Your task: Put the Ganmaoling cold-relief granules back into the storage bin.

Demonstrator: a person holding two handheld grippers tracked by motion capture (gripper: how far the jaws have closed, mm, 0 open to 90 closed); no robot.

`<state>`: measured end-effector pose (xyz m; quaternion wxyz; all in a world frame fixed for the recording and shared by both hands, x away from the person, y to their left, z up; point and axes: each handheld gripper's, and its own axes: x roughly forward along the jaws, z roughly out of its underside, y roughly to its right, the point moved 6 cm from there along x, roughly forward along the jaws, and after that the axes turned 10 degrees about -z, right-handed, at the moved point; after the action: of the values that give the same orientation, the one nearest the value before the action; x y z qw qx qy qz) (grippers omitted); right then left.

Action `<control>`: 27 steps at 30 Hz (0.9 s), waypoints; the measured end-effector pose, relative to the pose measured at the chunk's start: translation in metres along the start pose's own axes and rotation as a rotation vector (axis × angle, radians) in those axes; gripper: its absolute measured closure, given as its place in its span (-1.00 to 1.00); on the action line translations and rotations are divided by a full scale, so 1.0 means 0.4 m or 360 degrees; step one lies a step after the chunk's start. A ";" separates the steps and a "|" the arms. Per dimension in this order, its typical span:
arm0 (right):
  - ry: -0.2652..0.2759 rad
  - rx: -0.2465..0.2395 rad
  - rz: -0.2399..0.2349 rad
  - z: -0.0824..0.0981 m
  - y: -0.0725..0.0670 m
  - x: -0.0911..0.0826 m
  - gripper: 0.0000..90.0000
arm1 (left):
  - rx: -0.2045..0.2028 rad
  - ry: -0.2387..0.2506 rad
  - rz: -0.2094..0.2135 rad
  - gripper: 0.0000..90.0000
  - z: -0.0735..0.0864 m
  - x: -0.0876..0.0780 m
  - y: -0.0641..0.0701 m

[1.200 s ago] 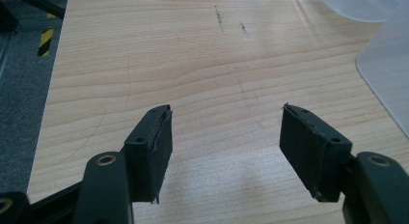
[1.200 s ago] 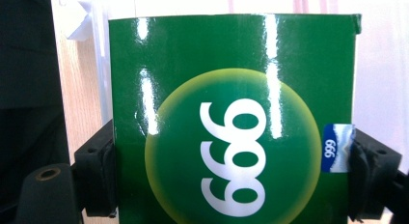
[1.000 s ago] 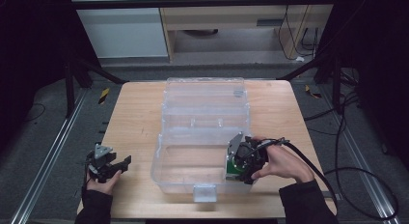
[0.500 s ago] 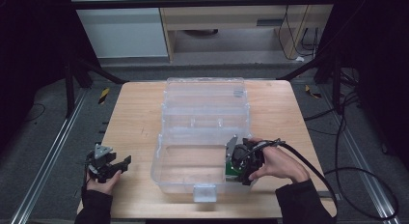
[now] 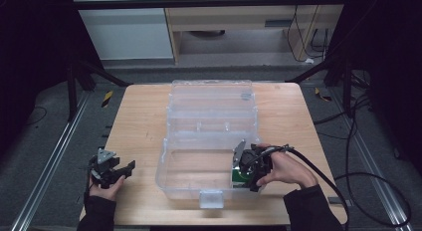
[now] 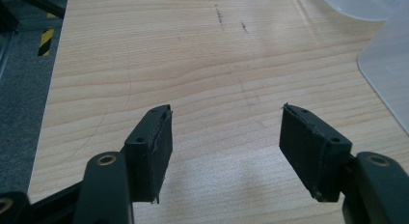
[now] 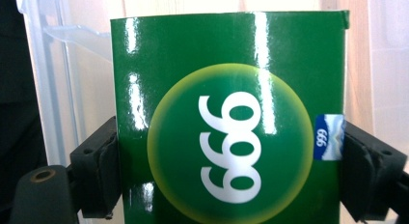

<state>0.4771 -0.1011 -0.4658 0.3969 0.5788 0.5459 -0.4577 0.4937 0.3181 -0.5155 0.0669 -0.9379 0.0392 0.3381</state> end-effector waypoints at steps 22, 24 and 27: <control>0.0351 0.0188 0.0190 0.030 -0.009 -0.130 -0.83 | -0.0001 -0.0001 0.0002 -0.21 0.000 0.000 0.000; 0.0385 0.0203 0.0200 0.037 -0.008 -0.137 -0.84 | -0.0001 -0.0001 0.0002 -0.21 0.001 0.000 0.000; 0.0468 0.0270 0.0256 0.063 -0.001 -0.149 -0.86 | 0.0000 -0.0002 0.0000 -0.21 0.001 0.000 0.000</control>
<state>0.4750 -0.1413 -0.4150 0.2979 0.7127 0.5094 -0.3793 0.4935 0.3180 -0.5157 0.0670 -0.9377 0.0392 0.3387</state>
